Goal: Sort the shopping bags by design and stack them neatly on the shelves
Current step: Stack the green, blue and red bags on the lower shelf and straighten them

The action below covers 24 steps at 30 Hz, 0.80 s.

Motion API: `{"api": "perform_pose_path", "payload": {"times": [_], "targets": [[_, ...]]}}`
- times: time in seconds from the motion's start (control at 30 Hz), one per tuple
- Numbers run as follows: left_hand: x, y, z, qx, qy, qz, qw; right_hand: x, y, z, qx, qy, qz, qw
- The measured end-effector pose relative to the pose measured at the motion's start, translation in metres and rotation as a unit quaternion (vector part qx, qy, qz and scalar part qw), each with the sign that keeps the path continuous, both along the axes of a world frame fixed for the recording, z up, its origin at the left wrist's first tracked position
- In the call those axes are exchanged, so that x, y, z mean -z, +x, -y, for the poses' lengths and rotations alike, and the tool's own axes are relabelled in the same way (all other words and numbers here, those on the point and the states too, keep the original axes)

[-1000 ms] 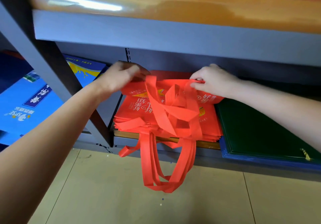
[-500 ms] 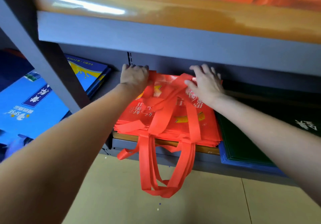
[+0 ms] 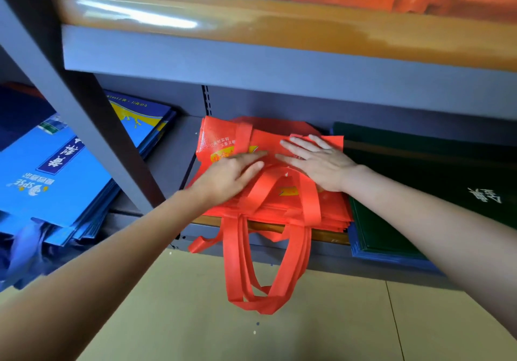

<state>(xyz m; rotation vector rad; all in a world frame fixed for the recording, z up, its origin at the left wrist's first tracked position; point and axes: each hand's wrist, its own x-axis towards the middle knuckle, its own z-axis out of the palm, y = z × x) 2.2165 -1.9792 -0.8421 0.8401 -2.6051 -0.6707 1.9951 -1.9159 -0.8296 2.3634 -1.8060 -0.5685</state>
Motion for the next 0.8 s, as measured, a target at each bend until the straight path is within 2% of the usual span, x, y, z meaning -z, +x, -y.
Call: {"api": "perform_pose_path", "payload": {"times": [0.03,0.1,0.2,0.27,0.33,0.4,0.43,0.5,0.63,0.7,0.8], "targets": [[-0.004,-0.004,-0.009,0.001,0.043,-0.018,0.999,0.000,-0.001,0.001,0.006,0.012,0.007,1.000],[-0.009,-0.010,-0.028,0.063,0.085,-0.012,0.994,0.002,-0.003,0.003,0.015,0.032,0.028,0.999],[-0.004,-0.007,-0.040,0.132,0.096,0.071,0.984,0.003,-0.008,0.005,0.023,0.036,0.064,0.997],[0.002,0.003,-0.036,0.087,0.035,0.049,0.994,0.002,-0.009,0.006,0.044,0.038,0.119,0.991],[0.005,0.014,-0.033,-0.006,-0.010,0.004,1.000,0.001,-0.008,0.007,0.085,0.037,0.237,0.967],[0.002,0.018,-0.035,-0.087,0.055,-0.012,0.995,0.001,-0.006,0.008,0.128,0.028,0.338,0.932],[0.001,0.016,-0.037,-0.100,0.083,0.000,0.992,0.002,-0.003,0.009,0.147,0.020,0.353,0.924],[0.002,0.011,-0.040,-0.102,0.096,0.021,0.990,0.005,0.002,0.011,0.172,-0.012,0.316,0.933],[0.002,0.011,-0.043,-0.140,0.129,-0.003,0.982,0.012,0.007,0.008,0.162,-0.049,0.194,0.966],[0.001,0.013,-0.048,-0.154,0.141,-0.016,0.978,0.013,0.008,0.006,0.176,-0.045,0.174,0.968],[0.001,0.012,-0.050,-0.185,0.112,0.012,0.976,0.014,0.013,0.010,0.206,-0.018,0.188,0.960]]}}
